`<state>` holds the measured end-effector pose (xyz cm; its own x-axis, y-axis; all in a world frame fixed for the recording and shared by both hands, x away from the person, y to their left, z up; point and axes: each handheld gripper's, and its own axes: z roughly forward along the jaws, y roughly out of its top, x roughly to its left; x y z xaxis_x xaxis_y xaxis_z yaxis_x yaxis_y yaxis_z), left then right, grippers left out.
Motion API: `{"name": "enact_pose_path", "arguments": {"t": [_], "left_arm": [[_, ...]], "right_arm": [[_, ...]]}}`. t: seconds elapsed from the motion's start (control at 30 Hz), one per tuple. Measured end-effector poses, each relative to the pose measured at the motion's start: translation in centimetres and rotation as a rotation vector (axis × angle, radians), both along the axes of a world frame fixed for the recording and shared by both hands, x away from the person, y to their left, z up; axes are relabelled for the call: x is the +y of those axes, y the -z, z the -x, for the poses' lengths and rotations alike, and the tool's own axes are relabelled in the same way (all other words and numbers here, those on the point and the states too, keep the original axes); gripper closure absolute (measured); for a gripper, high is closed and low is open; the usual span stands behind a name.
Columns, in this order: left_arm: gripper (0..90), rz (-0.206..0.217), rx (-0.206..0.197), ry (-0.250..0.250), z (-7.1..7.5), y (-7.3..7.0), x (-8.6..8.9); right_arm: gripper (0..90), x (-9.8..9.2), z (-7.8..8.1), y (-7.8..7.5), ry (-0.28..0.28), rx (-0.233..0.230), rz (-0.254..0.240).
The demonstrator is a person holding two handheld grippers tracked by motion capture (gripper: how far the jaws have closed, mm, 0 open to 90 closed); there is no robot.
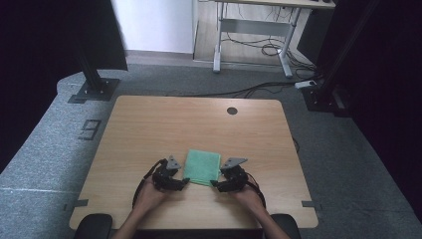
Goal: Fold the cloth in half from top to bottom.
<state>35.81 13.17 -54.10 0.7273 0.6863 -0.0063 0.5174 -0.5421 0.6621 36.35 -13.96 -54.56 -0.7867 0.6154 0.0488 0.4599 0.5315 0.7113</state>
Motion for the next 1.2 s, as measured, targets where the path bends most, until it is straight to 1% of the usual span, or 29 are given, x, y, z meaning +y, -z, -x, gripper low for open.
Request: {"name": "enact_pose_path", "arguments": {"t": [0.1,0.3,0.6,0.73,0.93,1.07,1.2], "left_arm": [[34.7,0.006,0.0,-0.003,-0.4,0.0,-0.1],[36.4,0.02,0.004,-0.018,-1.2,0.0,-0.1],[36.7,0.014,-0.001,-0.033,-2.6,-0.1,-0.3],[36.7,0.016,-0.001,-0.052,-3.3,-0.2,-0.2],[36.7,0.006,0.0,-0.073,-4.6,0.0,0.0],[36.7,0.001,-0.002,-0.083,-5.1,-0.1,0.0],[36.7,0.001,-0.005,-0.08,-5.1,-0.2,-0.1]], "right_arm": [[34.0,-0.1,-0.6,0.0,0.008,0.003,0.004],[36.0,0.1,-1.6,-0.2,0.012,-0.01,0.023],[37.6,0.0,-3.4,-0.2,0.043,-0.015,0.025],[38.0,0.1,-4.2,-0.3,0.056,-0.021,0.032],[38.0,0.1,-5.7,-0.2,0.082,-0.019,0.023],[38.0,0.2,-6.1,-0.2,0.085,-0.017,0.02],[37.1,0.3,-6.2,-0.2,0.085,-0.018,0.021]]}}
